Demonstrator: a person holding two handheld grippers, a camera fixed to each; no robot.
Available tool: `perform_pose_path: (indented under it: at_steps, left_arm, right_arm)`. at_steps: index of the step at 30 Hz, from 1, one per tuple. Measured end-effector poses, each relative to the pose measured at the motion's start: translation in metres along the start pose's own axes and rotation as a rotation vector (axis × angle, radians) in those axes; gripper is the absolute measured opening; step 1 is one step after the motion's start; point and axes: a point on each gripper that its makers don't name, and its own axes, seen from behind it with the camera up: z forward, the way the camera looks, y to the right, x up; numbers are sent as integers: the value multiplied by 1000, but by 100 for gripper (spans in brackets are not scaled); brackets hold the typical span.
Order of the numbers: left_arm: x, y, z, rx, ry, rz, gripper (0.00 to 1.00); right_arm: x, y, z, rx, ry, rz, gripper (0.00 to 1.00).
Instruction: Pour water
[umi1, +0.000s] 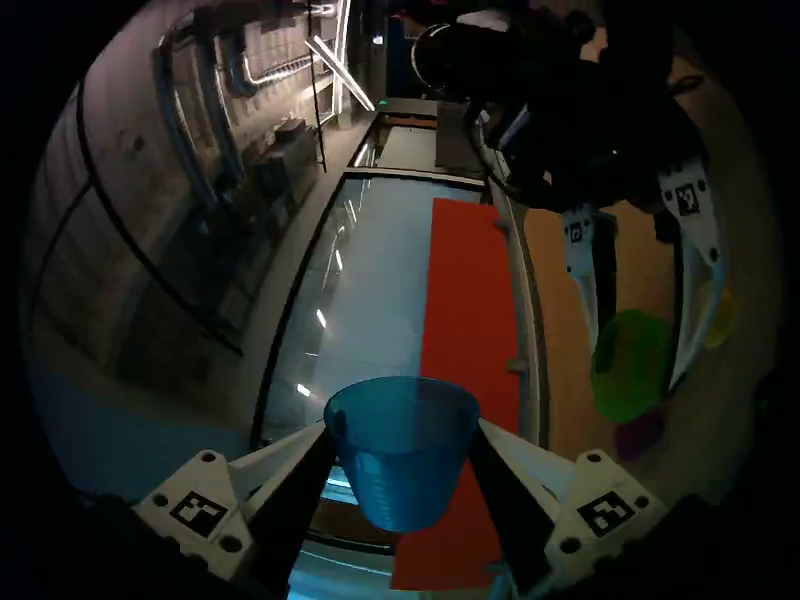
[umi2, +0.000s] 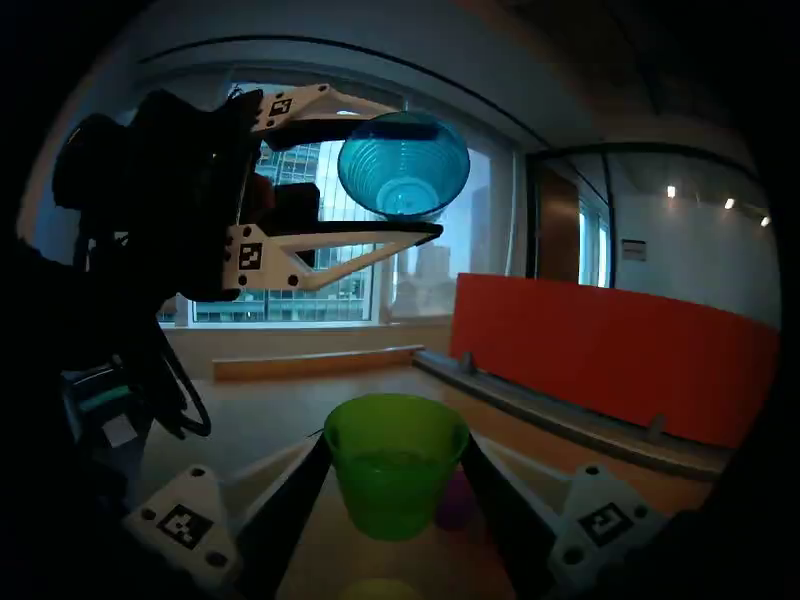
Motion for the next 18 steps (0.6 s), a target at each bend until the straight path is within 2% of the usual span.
perform_pose_path:
  at_steps: [10, 18]
  left_arm:
    - [-13, 7, 7, -25, -19, -322, 85]
    - [-24, 4, 8, -15, -38, -539, 85]
  right_arm:
    - [2, 3, -3, -9, 4, 2, 91]
    - [4, 4, -5, -13, 7, 1, 91]
